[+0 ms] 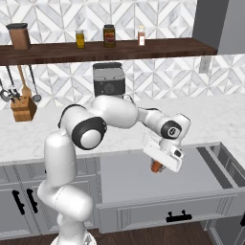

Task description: Pick up the knife from the drawer and place it on the cutting board. Then place the meat from the plate to the cutting board.

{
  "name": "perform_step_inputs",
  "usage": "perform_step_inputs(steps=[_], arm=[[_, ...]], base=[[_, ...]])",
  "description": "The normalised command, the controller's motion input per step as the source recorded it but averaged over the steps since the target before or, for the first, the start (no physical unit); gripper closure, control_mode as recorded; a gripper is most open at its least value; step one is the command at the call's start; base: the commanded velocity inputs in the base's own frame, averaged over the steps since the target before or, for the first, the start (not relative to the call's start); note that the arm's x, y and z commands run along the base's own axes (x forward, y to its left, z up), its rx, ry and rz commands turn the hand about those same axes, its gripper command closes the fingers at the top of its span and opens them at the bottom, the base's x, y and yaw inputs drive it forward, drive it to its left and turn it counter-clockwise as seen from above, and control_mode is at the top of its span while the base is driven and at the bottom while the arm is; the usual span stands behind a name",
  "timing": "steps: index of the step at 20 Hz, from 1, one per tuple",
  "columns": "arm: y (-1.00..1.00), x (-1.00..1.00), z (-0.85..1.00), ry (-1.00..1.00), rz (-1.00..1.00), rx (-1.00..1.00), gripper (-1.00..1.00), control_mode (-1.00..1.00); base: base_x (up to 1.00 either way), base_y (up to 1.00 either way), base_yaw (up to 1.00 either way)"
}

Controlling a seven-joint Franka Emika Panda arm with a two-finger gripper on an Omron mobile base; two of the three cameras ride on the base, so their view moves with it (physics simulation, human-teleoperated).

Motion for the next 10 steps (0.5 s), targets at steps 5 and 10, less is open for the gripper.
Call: perform_step_inputs(steps=[5, 10], arm=[[0.2, -0.17, 0.78, 0.12, -0.64, -0.03, 1.0, -1.0], [0.73, -0.06, 0.94, -0.02, -0.39, -0.15, 1.0, -1.0]], base=[[0.0, 0.0, 0.0], [0.0, 0.0, 0.0]])
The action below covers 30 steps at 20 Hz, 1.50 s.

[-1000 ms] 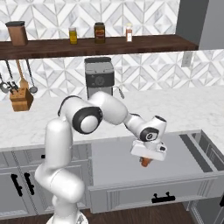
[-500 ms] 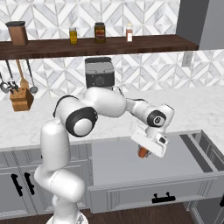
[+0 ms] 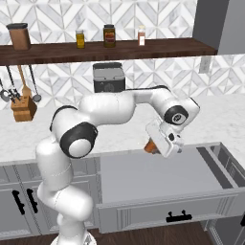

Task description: Pick up the knife from the drawer and place it on the cutting board. Then place the meat from the plate to the cutting board.

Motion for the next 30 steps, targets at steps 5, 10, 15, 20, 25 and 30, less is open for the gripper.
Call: perform_step_inputs(steps=[5, 10, 15, 20, 25, 30], arm=[[1.0, 0.0, 0.45, 0.0, -0.05, -0.21, 1.0, -1.0], [1.0, -0.12, 0.0, 0.0, 0.0, -0.22, 1.0, -1.0], [0.98, -0.22, 0.11, 0.0, 0.0, -0.07, 1.0, -1.0], [0.35, 0.0, 0.04, 0.0, 0.0, -0.04, 1.0, 1.0], [0.0, 0.0, 0.0, 0.0, 0.0, 0.0, 1.0, 1.0], [0.0, 0.0, 0.0, 0.0, 0.0, 0.0, 1.0, 1.0]], base=[[0.0, 0.0, 0.0], [0.0, 0.0, 0.0], [0.0, 0.0, 0.0], [0.0, 0.0, 0.0], [-0.48, 0.01, -0.14], [-0.96, 0.19, -0.34]])
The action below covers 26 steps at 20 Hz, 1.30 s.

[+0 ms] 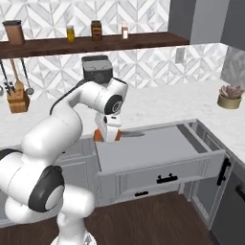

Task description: Pick up the knife from the drawer and place it on the cutting board. Then place the meat from the plate to the cutting board.

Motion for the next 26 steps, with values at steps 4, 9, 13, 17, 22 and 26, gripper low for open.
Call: perform_step_inputs(steps=[4, 9, 13, 17, 22, 26], arm=[[0.0, 0.0, 0.0, 0.0, 0.0, 0.0, 1.0, 1.0], [0.0, 0.0, 0.0, 0.0, 0.0, 0.0, 1.0, 1.0], [0.0, 0.0, 0.0, 0.0, 0.0, 0.0, 1.0, 1.0], [0.0, 0.0, 0.0, 0.0, 0.0, 0.0, 1.0, 1.0], [0.0, 0.0, 0.0, 0.0, 0.0, 0.0, 1.0, 1.0], [0.0, 0.0, 0.0, 0.0, 0.0, 0.0, 1.0, 1.0]], base=[[-0.44, 0.04, -0.4], [-0.18, 0.0, -0.59], [-0.11, 0.0, -0.7], [-0.01, 0.0, -0.75], [0.0, 0.0, -0.79], [0.0, 0.0, -0.77]])
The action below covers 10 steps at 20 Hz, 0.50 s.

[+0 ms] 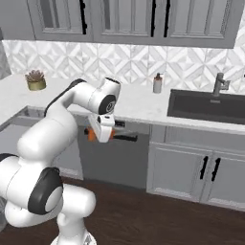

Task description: Pick up the knife from the drawer and place it on the cutting board. Then place the meat from the plate to the cutting board.

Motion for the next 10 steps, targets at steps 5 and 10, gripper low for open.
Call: perform_step_inputs(steps=[5, 10], arm=[[0.0, 0.0, 0.0, 0.0, 0.0, 0.0, 1.0, 1.0], [0.0, 0.0, 0.0, 0.0, 0.0, 0.0, 1.0, 1.0]], base=[[0.0, 0.0, -0.73], [-0.08, 0.0, -0.69]])
